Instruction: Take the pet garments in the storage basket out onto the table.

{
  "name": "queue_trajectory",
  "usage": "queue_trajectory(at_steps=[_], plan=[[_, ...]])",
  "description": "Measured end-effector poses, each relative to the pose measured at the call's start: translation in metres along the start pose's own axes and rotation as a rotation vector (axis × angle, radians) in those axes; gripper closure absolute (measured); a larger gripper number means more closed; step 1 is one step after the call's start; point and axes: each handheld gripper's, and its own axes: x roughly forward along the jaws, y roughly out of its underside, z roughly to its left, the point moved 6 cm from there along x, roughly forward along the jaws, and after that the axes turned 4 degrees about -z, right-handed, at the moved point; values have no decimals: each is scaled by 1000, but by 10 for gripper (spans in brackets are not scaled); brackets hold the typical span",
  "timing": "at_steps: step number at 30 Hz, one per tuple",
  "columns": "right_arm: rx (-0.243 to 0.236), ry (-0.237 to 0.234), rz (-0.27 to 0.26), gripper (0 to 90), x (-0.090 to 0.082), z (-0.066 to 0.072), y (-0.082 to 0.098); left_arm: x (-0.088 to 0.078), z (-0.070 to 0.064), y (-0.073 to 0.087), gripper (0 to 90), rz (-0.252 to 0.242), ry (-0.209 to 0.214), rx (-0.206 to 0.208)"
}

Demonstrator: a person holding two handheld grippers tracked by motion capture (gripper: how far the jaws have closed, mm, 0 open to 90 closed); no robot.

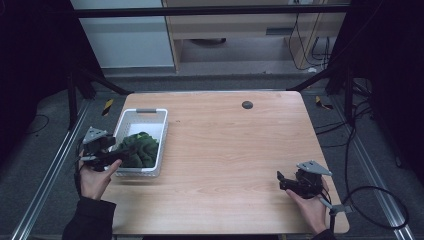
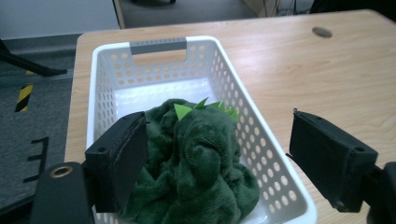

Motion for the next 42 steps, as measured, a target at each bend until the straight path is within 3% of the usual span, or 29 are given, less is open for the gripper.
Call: queue_trajectory(at_steps=[4, 8, 18, 33, 42], plan=[[0, -2, 3, 115, 0, 1, 0, 6, 3, -2, 189, 43, -4, 16], [-7, -5, 12, 116, 2, 1, 1, 15, 4, -6, 188, 104, -18, 57], [-13, -13, 27, 116, 3, 3, 2, 33, 1, -5, 190, 218, -10, 105], [-21, -18, 40, 116, 5, 4, 4, 49, -1, 0, 191, 322, -17, 127], [-26, -22, 50, 116, 6, 4, 5, 60, -2, 4, 205, 412, -26, 142]])
